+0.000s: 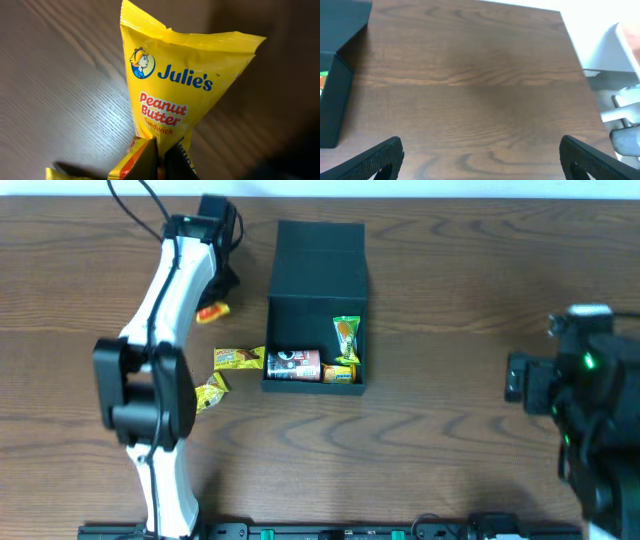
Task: Pack container
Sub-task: 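Withdraw the left gripper and grasp the yellow Julie's Peanut Butter packet, then carry the Julie's packet into the box and release it, then withdraw the left gripper and grasp the yellow Apollo packet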
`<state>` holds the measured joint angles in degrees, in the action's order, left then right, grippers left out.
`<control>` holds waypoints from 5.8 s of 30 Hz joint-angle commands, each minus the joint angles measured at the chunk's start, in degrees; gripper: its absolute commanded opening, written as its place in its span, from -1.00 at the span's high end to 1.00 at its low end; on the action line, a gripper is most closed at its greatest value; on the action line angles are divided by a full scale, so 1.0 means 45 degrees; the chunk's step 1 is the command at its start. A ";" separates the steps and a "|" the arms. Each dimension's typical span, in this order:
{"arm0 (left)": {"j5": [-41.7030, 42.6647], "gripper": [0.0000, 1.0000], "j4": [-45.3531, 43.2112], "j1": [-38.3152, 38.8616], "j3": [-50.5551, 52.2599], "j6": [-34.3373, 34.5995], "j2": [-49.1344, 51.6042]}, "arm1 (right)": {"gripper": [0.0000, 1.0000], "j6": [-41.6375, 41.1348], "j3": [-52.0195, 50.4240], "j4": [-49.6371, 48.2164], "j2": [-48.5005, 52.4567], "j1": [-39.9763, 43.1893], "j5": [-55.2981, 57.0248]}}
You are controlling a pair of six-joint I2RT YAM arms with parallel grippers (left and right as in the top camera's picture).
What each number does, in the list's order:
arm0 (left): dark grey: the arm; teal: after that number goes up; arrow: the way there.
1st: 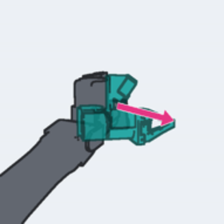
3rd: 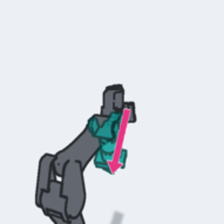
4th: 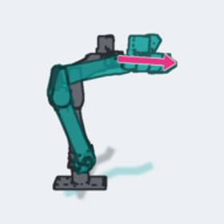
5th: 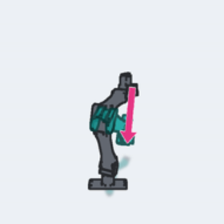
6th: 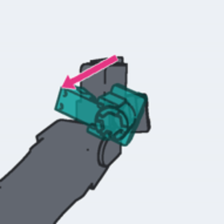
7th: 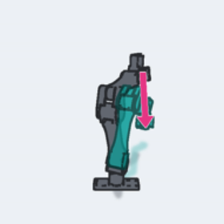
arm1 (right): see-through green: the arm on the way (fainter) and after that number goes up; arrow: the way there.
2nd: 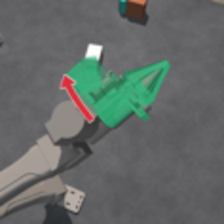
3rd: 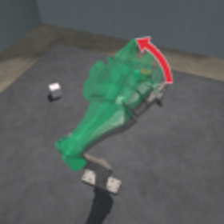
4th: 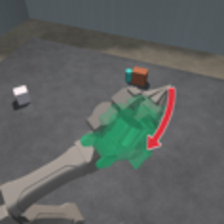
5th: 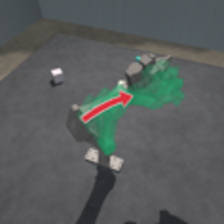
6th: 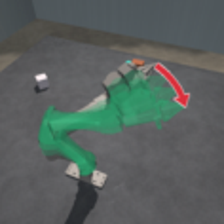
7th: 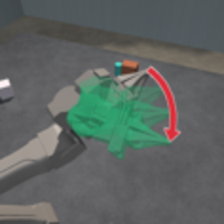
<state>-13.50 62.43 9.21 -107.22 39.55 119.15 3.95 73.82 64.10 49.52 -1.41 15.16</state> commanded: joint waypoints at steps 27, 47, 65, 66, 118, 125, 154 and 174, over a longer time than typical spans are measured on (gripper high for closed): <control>-0.0962 0.88 0.0024 0.4580 0.1433 -0.0461 -0.0908 | -0.99 -0.0593 0.0083 0.1219 -0.3172 0.0044 -0.0136; 0.0860 0.88 -0.3827 0.6178 0.4478 -0.2283 -0.0821 | -0.98 -0.0588 0.0083 0.1287 -0.3172 0.0049 -0.0233; 0.2939 0.89 -0.3925 0.6178 0.4473 -0.1117 -0.0573 | -0.98 -0.0588 0.0083 0.1399 -0.3172 0.0049 -0.0243; 0.2943 0.88 -0.3866 0.6193 0.4473 -0.0986 -0.0573 | -0.99 -0.0588 0.0083 0.1394 -0.3172 0.0049 -0.0262; 0.3162 0.88 -0.3691 0.5945 0.3215 0.0262 0.0520 | -0.99 -0.0578 0.0083 0.1311 -0.3172 0.0049 -0.0350; 0.3167 0.02 -0.3784 0.5945 0.3162 -0.0189 0.0515 | -0.99 -0.0578 0.0078 0.1273 -0.3172 0.0049 -0.0350; -0.2783 0.41 0.5950 0.2385 -0.4906 -0.3317 -0.0840 | -0.98 -0.0340 0.0078 0.1044 -0.3172 0.0044 -0.0316; -0.0850 0.26 0.3084 0.0670 0.5416 -0.5736 -0.6955 | -0.98 -0.0253 0.0078 0.1234 -0.3172 -0.2370 0.1341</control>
<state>-22.68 78.78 13.78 -90.54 19.09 93.45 2.31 73.87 69.54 35.46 -10.00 18.61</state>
